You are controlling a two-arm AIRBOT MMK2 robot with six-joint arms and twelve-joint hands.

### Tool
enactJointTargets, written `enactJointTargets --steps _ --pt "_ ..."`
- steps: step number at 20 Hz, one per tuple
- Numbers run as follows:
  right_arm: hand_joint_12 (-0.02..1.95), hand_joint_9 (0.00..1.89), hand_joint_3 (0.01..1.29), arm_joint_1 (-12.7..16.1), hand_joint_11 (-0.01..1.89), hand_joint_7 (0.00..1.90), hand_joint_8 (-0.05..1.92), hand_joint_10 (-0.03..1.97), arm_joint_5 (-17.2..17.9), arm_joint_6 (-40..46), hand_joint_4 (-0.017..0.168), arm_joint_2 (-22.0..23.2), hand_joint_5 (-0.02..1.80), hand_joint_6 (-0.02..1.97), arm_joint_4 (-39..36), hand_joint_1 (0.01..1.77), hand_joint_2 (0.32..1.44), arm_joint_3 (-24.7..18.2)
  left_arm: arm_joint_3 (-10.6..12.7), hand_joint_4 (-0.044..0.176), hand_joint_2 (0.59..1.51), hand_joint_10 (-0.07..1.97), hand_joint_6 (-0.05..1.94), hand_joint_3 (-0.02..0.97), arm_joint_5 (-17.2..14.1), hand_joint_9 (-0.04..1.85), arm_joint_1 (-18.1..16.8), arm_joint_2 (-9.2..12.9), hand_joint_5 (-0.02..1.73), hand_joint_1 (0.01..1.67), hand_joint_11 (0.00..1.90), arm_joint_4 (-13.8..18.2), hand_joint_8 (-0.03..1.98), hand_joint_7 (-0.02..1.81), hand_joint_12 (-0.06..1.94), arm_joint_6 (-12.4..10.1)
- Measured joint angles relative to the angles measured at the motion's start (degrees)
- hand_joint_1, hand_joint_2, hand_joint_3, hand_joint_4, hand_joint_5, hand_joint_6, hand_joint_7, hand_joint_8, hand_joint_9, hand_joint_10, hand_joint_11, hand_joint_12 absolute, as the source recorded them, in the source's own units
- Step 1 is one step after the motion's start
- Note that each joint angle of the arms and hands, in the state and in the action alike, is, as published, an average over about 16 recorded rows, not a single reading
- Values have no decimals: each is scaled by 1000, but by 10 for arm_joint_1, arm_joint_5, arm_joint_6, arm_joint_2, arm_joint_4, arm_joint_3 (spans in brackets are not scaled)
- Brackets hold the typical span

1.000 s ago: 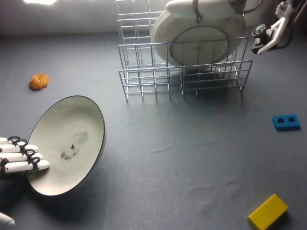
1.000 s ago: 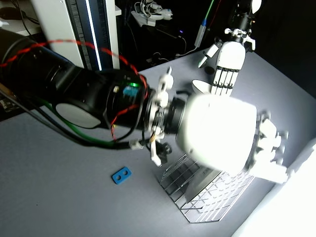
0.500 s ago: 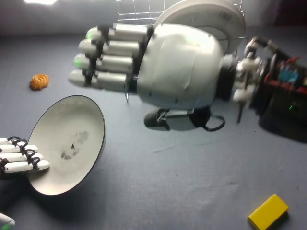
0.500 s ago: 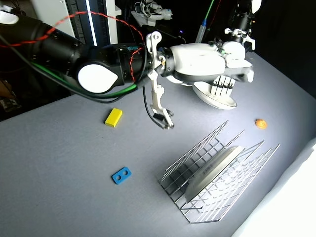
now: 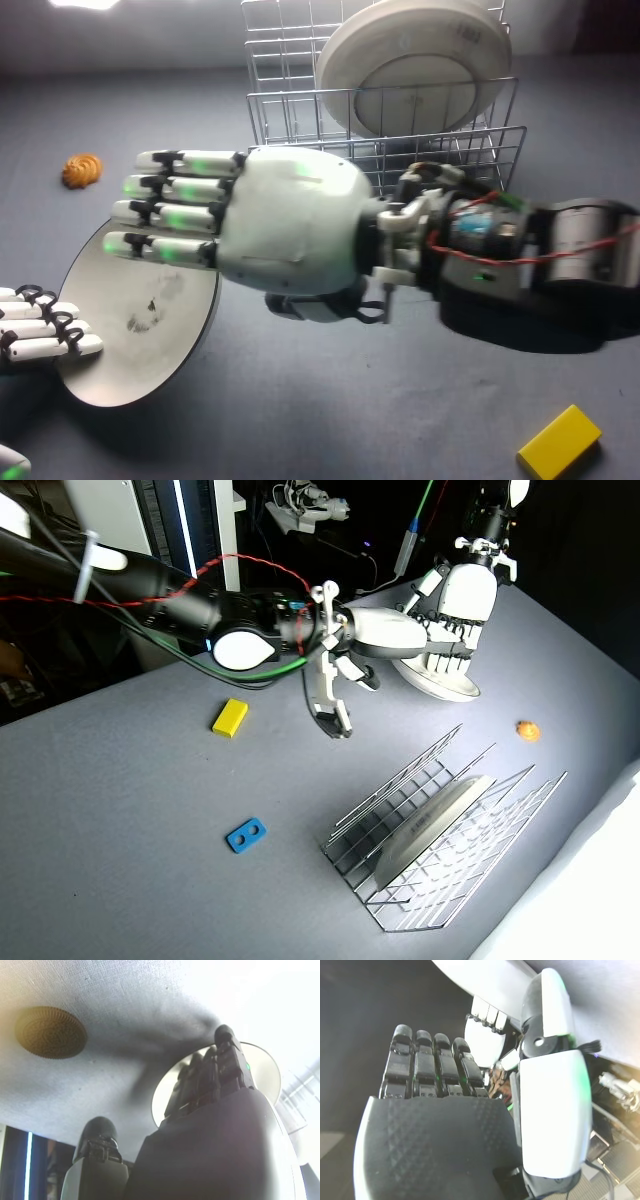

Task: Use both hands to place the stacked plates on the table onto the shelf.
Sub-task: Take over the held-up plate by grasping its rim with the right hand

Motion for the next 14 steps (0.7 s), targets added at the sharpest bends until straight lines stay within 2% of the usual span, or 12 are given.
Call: enactJointTargets --steps 7,11,14 --pt "227 38 10 7 12 44 8 3 -33 -4 4 -85 78 37 10 1168 987 71 2 -12 1199 -38 -35 4 -2 -20 2 -1 0 18 52 -1 -10 -2 73 0" --pt "470 143 11 12 28 171 8 18 -47 -1 4 -119 197 37 12 1177 996 102 4 -12 1199 -38 -35 4 -4 -20 3 -2 0 17 51 -2 -10 -3 73 0" --pt "648 312 11 14 111 342 12 36 -49 0 2 -135 347 47 11 1177 999 116 5 -12 1199 -38 -35 4 -5 -20 5 -2 -1 17 46 -4 -10 -4 63 0"
